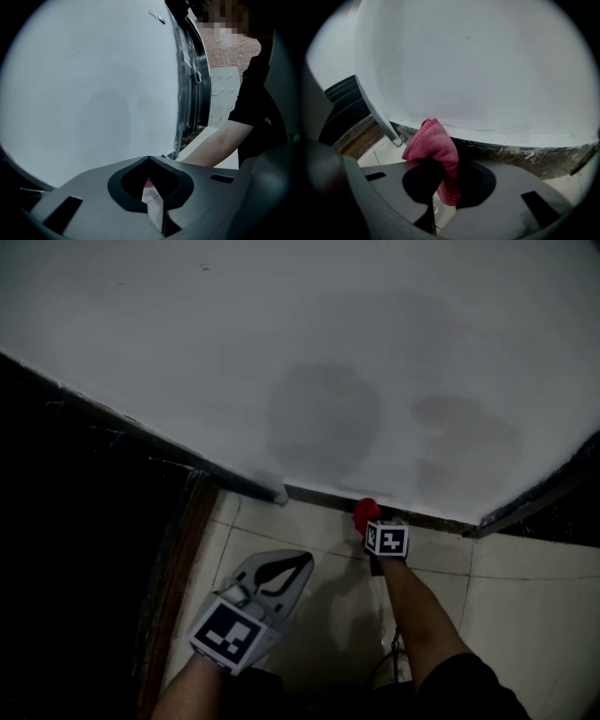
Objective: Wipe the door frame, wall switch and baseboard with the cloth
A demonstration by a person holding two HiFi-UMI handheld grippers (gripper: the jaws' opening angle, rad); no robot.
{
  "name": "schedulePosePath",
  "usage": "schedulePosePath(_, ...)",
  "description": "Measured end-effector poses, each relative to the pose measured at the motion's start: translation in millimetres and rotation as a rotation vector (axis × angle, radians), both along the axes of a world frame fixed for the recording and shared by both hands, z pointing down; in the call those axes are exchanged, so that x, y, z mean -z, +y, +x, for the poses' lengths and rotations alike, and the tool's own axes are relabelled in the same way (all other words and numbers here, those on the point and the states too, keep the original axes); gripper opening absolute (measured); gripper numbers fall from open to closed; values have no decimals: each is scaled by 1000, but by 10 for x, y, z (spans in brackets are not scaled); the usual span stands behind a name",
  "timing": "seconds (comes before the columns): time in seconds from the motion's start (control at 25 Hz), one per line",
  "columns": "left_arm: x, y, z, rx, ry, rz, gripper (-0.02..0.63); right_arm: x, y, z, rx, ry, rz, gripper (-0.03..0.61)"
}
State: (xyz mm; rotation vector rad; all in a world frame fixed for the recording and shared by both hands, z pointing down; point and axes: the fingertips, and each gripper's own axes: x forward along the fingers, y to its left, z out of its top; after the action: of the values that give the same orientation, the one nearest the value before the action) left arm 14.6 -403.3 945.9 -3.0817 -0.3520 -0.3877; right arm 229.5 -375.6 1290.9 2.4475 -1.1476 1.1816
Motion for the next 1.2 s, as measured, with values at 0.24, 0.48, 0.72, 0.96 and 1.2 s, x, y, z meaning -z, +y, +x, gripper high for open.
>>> schedulePosePath(0.24, -64, 174, 120, -40, -21, 13, -8, 10, 532, 216, -65, 4, -27, 61)
schedulePosePath(0.48, -172, 209, 162, -45, -52, 31, -8, 7, 877, 355, -80, 30, -68, 63)
schedulePosePath(0.72, -226, 289, 223, -64, -71, 30, -8, -12, 1258, 489, -162, 19, -62, 63)
schedulePosePath(0.96, -241, 387, 287, -88, -71, 27, -8, -23, 1689, 660, -248, 33, -42, 63)
schedulePosePath(1.2, -287, 416, 313, -99, -85, 21, -8, -34, 1961, 772, -285, 41, -52, 63)
